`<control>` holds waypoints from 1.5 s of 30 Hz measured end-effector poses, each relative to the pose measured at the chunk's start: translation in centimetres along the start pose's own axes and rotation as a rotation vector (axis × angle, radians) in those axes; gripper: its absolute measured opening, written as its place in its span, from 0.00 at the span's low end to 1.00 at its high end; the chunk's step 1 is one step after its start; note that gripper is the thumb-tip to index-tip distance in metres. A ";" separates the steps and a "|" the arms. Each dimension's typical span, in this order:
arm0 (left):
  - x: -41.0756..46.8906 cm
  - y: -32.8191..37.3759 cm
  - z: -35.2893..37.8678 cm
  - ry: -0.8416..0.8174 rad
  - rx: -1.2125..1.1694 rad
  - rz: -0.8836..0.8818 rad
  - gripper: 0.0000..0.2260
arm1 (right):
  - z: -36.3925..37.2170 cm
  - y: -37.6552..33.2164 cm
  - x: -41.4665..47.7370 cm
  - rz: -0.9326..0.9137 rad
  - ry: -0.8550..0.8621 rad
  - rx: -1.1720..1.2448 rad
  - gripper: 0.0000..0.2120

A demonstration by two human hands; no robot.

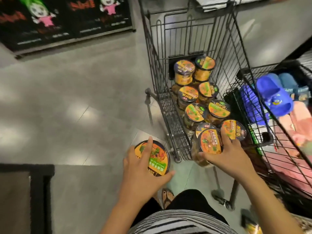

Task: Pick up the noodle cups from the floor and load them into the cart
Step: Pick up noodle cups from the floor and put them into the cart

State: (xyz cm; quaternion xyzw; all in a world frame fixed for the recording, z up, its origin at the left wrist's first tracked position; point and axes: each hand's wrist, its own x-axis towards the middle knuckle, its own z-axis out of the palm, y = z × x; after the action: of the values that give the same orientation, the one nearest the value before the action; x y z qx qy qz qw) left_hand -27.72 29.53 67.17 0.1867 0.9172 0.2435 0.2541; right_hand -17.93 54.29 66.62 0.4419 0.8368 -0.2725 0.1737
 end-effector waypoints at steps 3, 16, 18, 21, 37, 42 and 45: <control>5.7 1.1 -2.3 -0.048 -0.004 0.099 0.48 | -0.6 -1.8 2.2 0.078 0.035 0.041 0.59; 23.9 11.6 -6.5 -0.204 0.007 0.461 0.48 | -6.0 -5.0 9.3 0.365 0.240 0.302 0.59; 25.6 13.1 -5.6 -0.211 0.005 0.430 0.47 | -6.8 -3.9 10.2 0.389 0.238 0.309 0.59; 28.1 15.0 -3.4 -0.190 0.092 0.360 0.48 | -8.2 -1.8 13.0 0.392 0.248 0.321 0.59; 40.2 19.9 11.7 0.042 0.176 -0.110 0.51 | -12.9 -0.6 39.6 -0.131 0.015 -0.041 0.60; 41.9 19.4 12.9 0.018 0.272 -0.098 0.52 | -10.9 -1.6 42.3 -0.210 -0.034 -0.232 0.63; 42.0 19.2 13.3 -0.044 0.283 -0.116 0.53 | -10.4 -1.2 42.4 -0.259 -0.044 -0.331 0.63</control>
State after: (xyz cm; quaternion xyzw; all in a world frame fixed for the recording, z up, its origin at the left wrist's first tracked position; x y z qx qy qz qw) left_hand -49.79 69.34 51.80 0.1725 0.9458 0.0926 0.2590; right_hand -42.69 87.41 52.69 0.2900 0.9160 -0.1610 0.2257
